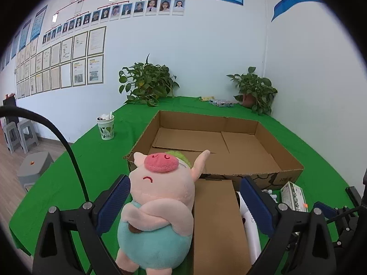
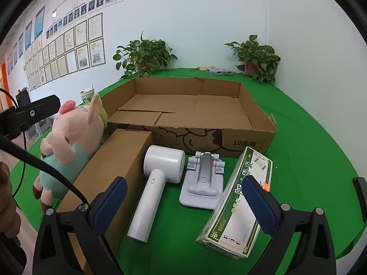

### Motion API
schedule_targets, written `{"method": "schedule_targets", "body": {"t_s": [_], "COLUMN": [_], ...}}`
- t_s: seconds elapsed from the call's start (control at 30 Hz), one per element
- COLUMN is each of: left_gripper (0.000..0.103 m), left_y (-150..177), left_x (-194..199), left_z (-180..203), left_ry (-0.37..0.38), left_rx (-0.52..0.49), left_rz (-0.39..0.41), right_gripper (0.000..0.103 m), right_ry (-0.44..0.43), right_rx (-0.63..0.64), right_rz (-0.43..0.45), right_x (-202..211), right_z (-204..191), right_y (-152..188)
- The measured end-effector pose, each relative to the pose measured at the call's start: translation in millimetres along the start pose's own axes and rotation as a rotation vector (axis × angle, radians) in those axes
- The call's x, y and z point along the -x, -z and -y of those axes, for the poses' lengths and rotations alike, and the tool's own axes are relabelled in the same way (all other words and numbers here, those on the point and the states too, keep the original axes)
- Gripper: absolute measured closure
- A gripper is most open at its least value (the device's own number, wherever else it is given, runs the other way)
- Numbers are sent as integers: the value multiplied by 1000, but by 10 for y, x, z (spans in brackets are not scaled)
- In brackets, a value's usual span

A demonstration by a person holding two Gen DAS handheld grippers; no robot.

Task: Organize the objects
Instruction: 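Move the left tool toward the plush pig and open its fingers, then grasp the pink-and-teal plush pig with the left tool and lift it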

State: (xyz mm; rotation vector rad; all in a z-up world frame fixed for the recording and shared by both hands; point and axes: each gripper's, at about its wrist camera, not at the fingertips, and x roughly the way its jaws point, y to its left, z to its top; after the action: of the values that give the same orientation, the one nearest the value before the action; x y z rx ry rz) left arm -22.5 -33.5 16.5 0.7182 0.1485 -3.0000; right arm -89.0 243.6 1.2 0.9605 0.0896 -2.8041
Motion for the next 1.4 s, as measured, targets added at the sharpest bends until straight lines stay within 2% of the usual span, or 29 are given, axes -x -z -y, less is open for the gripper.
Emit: {"method": "schedule_targets", "body": {"t_s": [0.33, 0.67, 0.8, 0.93, 1.0, 1.07, 1.13, 1.2, 1.27, 1.3, 1.33, 1.4], "left_gripper": [7, 7, 7, 7, 7, 7, 7, 7, 7, 7, 7, 7], "left_y": [60, 92, 100, 89, 101, 112, 135, 173, 223, 253, 295, 365], "left_x": [-70, -26, 57, 110, 87, 30, -69, -197, -350, -423, -505, -603], "left_z": [-127, -241, -401, -732, -915, -1048, -1178, -1283, -1322, -1320, -1295, -1250], "left_ry": [14, 16, -8, -25, -17, 18, 85, 172, 250, 271, 298, 365], "left_rx": [21, 39, 60, 119, 156, 187, 225, 270, 297, 300, 286, 279], "left_rz": [-66, -73, -51, -57, -91, -122, -162, -204, -253, -280, -309, -344], "right_gripper": [2, 2, 2, 2, 2, 2, 2, 2, 1, 1, 1, 1], "right_ry": [-8, 2, 16, 3, -55, -173, -330, -525, -708, -763, -776, -735], "right_rx": [-26, -1, 43, 101, 125, 143, 160, 177, 185, 184, 181, 164], "right_rz": [-32, -47, -36, -14, 5, 30, 50, 57, 14, -18, -54, -124], "right_x": [-56, -29, 8, 68, 159, 307, 468, 585, 564, 495, 427, 233], "right_z": [11, -41, -130, -283, -371, -479, -585, -670, -741, -769, -837, -884], "right_y": [16, -23, -101, -241, -359, -499, -623, -701, -727, -724, -686, -651]}}
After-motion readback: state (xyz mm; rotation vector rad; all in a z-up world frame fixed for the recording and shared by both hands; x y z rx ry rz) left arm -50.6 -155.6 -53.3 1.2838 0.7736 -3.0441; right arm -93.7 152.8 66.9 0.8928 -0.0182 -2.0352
